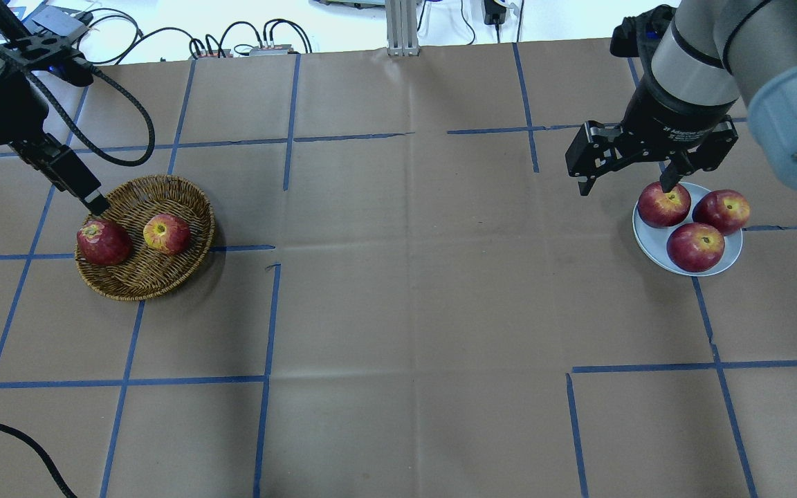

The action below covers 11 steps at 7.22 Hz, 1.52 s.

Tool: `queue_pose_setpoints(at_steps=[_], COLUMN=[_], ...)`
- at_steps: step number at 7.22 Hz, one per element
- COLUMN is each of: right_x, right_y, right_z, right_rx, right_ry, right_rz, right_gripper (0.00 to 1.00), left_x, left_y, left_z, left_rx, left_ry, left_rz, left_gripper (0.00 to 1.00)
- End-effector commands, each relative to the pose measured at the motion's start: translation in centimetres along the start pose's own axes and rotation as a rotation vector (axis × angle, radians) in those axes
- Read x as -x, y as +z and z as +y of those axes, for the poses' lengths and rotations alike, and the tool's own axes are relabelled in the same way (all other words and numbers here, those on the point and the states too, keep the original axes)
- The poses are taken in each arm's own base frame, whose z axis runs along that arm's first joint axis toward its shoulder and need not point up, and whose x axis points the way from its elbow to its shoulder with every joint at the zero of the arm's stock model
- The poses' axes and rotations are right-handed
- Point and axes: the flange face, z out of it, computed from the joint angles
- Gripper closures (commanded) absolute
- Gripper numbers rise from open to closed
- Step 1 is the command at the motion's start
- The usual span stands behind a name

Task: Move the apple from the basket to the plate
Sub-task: 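Lower the left gripper toward the yellow-topped apple in the wicker basket, then close the left gripper around the yellow-topped apple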

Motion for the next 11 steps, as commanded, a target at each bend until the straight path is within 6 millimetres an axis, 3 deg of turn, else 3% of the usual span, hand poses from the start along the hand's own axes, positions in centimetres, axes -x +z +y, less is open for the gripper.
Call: queue_pose_setpoints(at_steps=[1,2,4,6,9,11], right_x=[0.0,0.0,0.0,0.0,0.0,0.0], right_y=[0.0,0.0,0.0,0.0,0.0,0.0], right_z=[0.0,0.0,0.0,0.0,0.0,0.0], right_rx=[0.001,0.001,-0.001,0.001,0.001,-0.001], right_ry=[0.0,0.0,0.001,0.0,0.0,0.0], right_rz=[0.0,0.0,0.0,0.0,0.0,0.0], right_gripper=[0.0,0.0,0.0,0.0,0.0,0.0], left_x=[2.3,3.0,4.4,5.1,8.4,7.2], left_y=[8.2,12.6,15.9,17.6,17.2,18.5], left_z=[-0.3,-0.9,-1.8,-2.3,-4.9,-5.4], left_rx=[-0.059,-0.112,-0.123,-0.111,-0.128,-0.113], left_ry=[0.005,0.009,0.008,0.004,-0.006,0.011], left_rz=[-0.024,-0.08,-0.114,-0.093,-0.116,-0.095], left_gripper=[0.11,0.04,0.02,0.02,0.02,0.02])
